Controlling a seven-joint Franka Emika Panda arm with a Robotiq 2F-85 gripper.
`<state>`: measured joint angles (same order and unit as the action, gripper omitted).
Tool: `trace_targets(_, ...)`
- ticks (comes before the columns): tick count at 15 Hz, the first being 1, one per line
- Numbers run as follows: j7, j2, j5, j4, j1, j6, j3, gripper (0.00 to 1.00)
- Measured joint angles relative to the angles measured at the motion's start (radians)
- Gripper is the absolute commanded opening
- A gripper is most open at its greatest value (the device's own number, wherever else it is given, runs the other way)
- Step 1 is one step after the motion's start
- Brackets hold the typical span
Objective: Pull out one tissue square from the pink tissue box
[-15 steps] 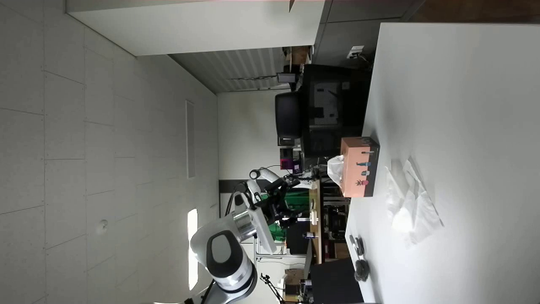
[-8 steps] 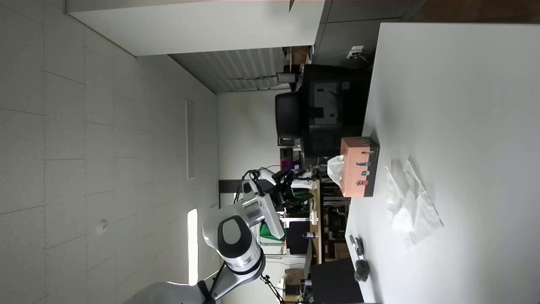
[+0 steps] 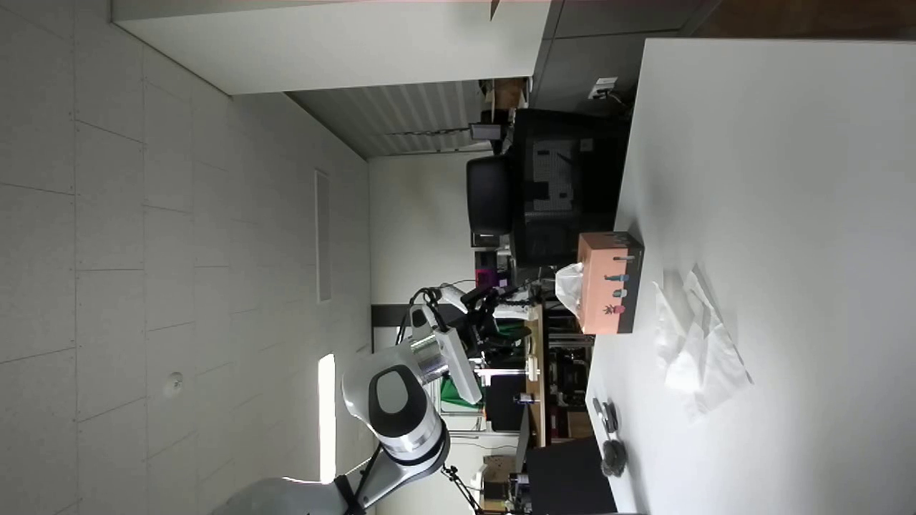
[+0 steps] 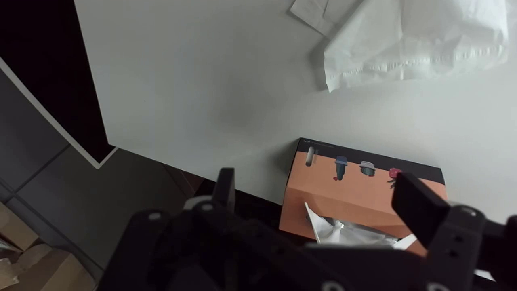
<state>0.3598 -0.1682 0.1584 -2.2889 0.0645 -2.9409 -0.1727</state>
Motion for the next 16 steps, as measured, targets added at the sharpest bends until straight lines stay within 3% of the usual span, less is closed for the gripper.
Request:
trace_targets(4, 0.011, -0.003, -0.005, -0.001, 0.005, -0.002, 0.01, 1.0)
trace_targets(8, 0.207, -0.043, -0.069, 0.044, 0.037, -0.069, 0.076, 1.0)
trace_targets(12, 0.449, -0.167, -0.094, 0.218, 0.118, -0.069, 0.182, 1.0)
trace_targets(16, 0.708, -0.325, -0.148, 0.45, 0.257, 0.056, 0.35, 1.0)
